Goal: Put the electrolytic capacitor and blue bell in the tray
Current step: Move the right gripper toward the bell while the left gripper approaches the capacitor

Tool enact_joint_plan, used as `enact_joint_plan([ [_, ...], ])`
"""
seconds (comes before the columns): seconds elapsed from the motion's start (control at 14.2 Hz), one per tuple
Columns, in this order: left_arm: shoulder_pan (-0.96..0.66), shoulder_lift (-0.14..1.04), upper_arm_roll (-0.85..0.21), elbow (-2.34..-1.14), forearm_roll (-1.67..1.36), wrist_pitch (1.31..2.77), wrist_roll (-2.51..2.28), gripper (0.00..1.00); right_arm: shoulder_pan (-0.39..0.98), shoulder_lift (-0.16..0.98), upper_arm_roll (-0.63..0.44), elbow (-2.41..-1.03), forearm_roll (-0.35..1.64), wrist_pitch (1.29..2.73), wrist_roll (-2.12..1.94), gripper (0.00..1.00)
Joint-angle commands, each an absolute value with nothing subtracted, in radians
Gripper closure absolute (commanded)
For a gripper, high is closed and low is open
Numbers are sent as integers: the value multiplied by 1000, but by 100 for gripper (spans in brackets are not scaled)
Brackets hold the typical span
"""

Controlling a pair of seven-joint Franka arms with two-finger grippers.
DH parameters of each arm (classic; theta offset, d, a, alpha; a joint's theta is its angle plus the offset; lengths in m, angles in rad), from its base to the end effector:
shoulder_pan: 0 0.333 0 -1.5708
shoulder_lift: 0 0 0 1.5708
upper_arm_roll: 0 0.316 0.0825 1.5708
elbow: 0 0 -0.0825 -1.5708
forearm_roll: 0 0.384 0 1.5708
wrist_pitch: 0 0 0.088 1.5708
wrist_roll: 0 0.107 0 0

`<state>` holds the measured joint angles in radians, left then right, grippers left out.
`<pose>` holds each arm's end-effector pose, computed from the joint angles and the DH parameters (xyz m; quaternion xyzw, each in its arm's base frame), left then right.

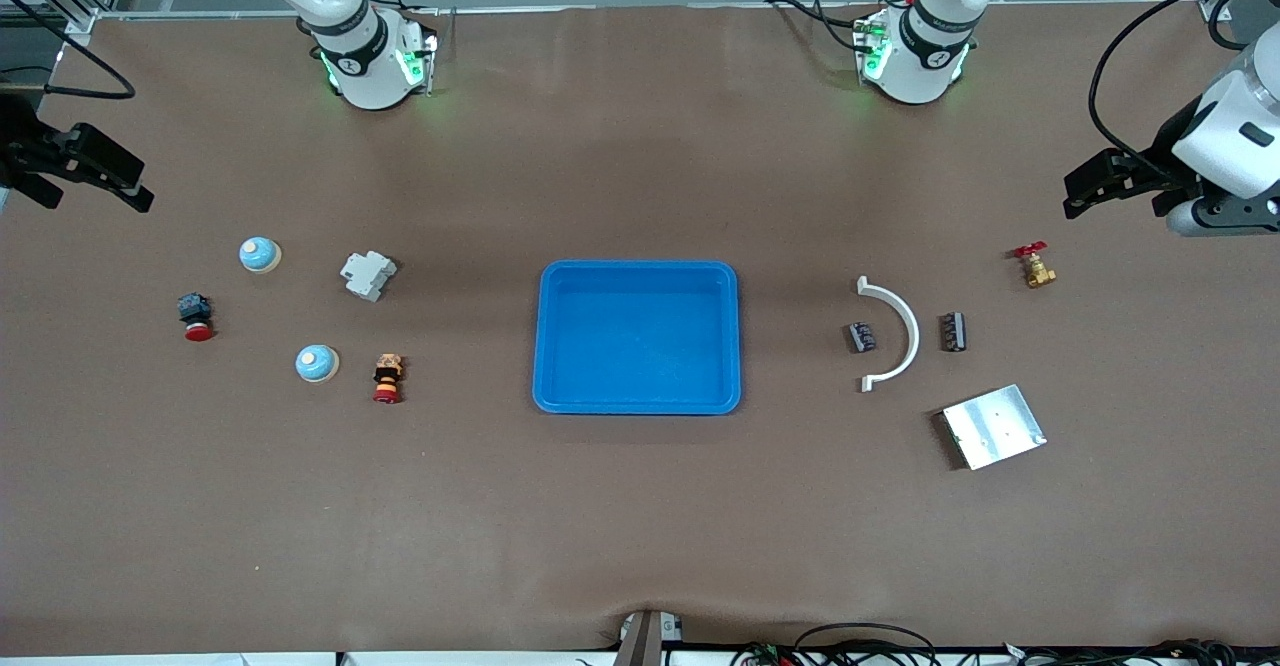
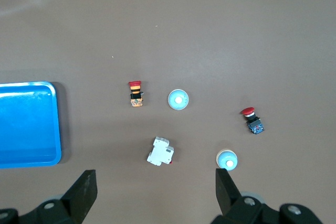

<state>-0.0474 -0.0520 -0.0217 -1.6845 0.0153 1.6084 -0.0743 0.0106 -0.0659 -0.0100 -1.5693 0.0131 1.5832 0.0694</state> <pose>0.5385 -0.0360 0.6024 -0.9999 -0.0022 0.0114 0.0091 0.5353 0.0015 0.6623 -0.9986 0.0342 -0.0396 0.0083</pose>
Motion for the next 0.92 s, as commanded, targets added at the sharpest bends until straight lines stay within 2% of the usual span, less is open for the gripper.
enact_joint_plan([
  [0.0, -37, -43, -25, -1660, -9, 1588, -60, 0, 21, -84, -15, -1588, 0, 1578, 78, 0],
  [0.64, -34, -35, -18, -1661, -8, 1588, -61, 0, 21, -86, -14, -1588, 0, 1551, 66, 0],
  [0.85, 10, -20, -17, -1661, -11, 1588, -46, 0, 23, -86, -14, -1588, 0, 1554, 67, 0],
])
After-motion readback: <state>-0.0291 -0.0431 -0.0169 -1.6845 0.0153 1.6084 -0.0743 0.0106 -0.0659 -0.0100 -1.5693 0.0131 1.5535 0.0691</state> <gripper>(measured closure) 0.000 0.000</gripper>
